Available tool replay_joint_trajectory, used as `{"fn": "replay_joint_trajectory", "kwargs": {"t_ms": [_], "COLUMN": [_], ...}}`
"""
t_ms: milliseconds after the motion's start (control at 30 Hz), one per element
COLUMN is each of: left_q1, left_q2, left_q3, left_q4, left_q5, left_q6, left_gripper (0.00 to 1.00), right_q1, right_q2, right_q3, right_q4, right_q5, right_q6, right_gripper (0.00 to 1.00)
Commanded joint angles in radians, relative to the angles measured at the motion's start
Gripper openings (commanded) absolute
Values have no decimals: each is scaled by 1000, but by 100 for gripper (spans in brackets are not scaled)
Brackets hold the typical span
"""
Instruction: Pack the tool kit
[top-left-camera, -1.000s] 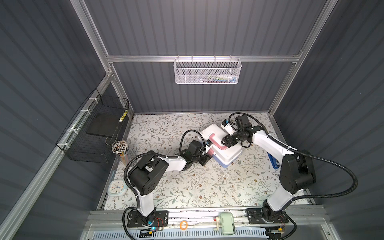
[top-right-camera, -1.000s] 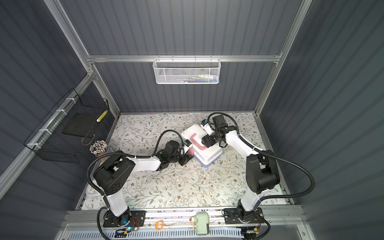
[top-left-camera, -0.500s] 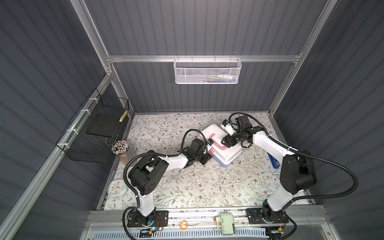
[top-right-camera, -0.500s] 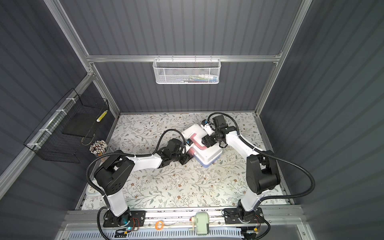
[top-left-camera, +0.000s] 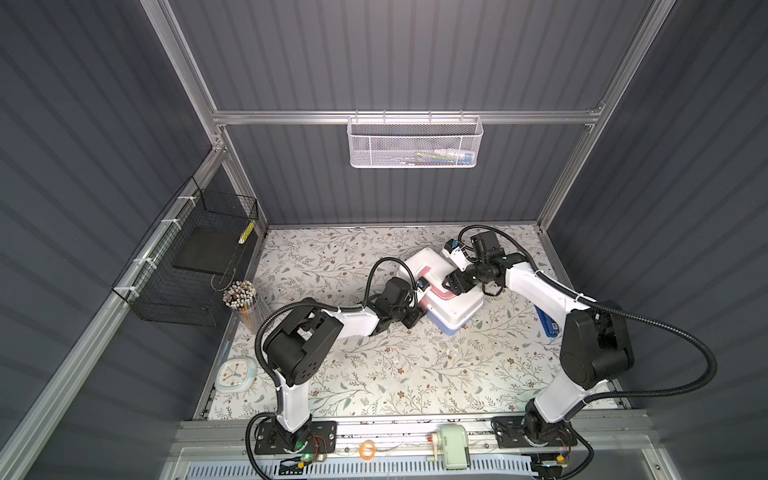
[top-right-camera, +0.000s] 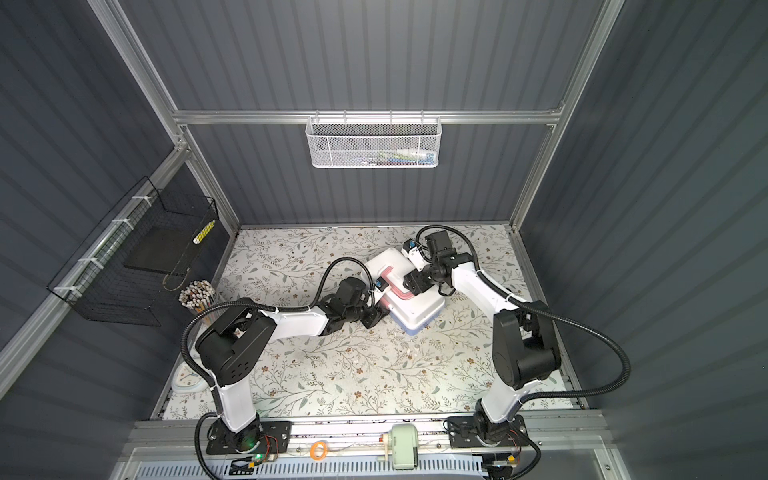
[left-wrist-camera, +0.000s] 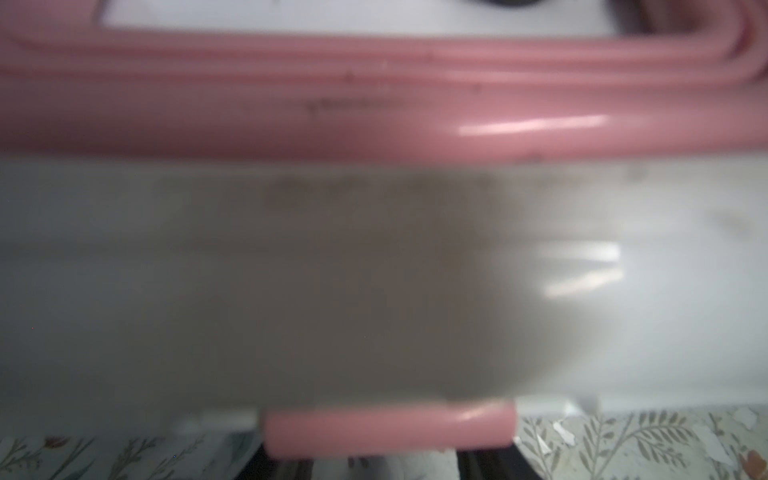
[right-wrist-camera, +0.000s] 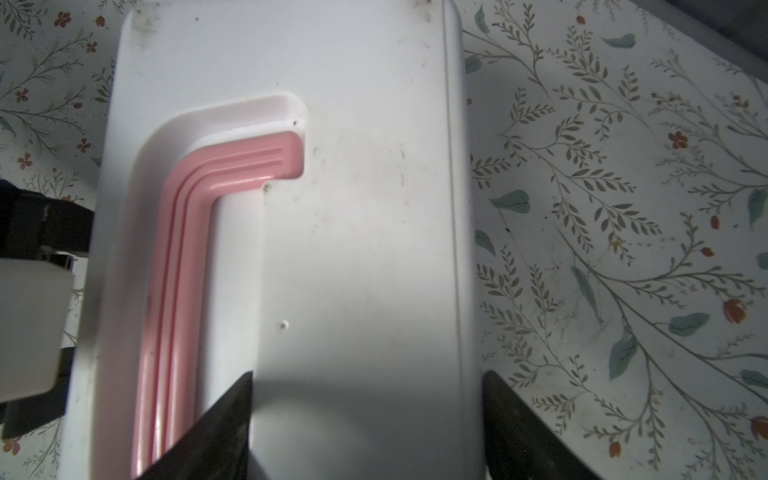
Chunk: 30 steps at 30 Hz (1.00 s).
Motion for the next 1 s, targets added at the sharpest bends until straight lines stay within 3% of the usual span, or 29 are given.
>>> {"fn": "replay_joint_trajectory", "kwargs": {"t_ms": [0, 100, 267, 400, 600, 700, 800, 967], "left_q1": [-19, -19, -19, -19, -19, -19, -19, -17], "left_q2": [24, 28, 36, -28, -137, -194, -286, -468], "left_q3": [19, -20, -15, -39, -92, -109, -170, -237], "left_q4": [336, 448, 460, 381, 252, 151, 108, -31], "left_q5": [33, 43, 58, 36, 4, -32, -109, -260], "left_q6": [0, -12, -21, -12, 4, -1, -25, -57], "left_gripper": [23, 24, 31, 64, 90, 96, 100, 100], "right_q1": [67, 69, 70, 62, 40, 28, 5, -15], "right_q2": [177, 177, 173, 135, 108, 86, 28, -125], "right_q3": [-119, -117, -109, -89, -4, 22, 19, -20], "right_q4": [-224, -229, -228, -206, -235, -245, -220, -148], "right_q5": [-118, -127, -115, -49, -17, 31, 82, 165], "right_q6": [71, 72, 94, 159, 232, 273, 328, 348], "right_gripper": [48, 46, 49, 57, 67, 73, 99, 99]}}
